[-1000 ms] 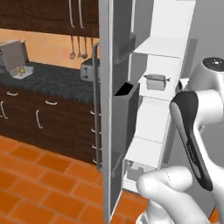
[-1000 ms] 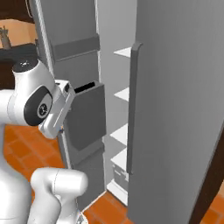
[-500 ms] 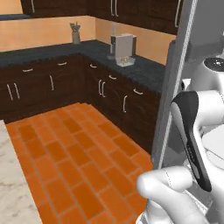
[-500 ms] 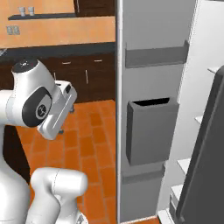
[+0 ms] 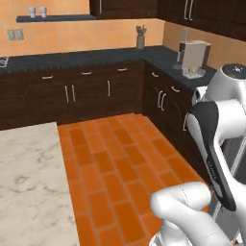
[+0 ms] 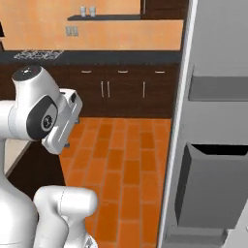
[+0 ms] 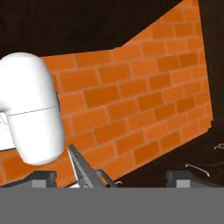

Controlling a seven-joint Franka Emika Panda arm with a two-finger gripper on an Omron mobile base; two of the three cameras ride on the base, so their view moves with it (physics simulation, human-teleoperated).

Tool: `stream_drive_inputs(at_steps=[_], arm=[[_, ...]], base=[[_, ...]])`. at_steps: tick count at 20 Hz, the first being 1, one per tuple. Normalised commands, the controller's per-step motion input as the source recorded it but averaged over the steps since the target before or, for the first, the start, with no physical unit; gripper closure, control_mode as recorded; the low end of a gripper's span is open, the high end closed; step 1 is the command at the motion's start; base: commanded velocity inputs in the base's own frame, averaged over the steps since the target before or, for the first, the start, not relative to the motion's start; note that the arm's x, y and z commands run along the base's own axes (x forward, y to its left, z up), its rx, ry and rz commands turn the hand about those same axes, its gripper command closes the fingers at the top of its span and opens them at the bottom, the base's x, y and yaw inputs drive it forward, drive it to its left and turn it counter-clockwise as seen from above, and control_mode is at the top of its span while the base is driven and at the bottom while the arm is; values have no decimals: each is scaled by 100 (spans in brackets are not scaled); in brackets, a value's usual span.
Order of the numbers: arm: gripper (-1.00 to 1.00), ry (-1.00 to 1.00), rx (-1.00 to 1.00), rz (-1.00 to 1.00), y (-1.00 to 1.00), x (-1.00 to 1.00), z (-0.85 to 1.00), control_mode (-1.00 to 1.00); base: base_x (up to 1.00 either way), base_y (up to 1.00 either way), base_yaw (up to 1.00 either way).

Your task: Take the meat container that has the fish and place it on the second highest rack of the freezer. Then take the vegetable container that has the sweet potato and cucumber and place it on the highest rack of the freezer.

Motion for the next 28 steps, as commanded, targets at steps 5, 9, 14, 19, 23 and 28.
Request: stream_drive_inputs(at_steps=[5, 9, 14, 19, 23, 28], arm=[[-100, 0, 0, 0, 0, 0, 0, 100], [-100, 0, 0, 0, 0, 0, 0, 100], [-100, 0, 0, 0, 0, 0, 0, 100], [-100, 0, 0, 0, 0, 0, 0, 100], [-100, 0, 0, 0, 0, 0, 0, 100], [-100, 0, 0, 0, 0, 0, 0, 100]], base=[[100, 34, 1], [100, 3, 0], [100, 0, 0], [100, 0, -3], [100, 0, -15], [94, 1, -47]])
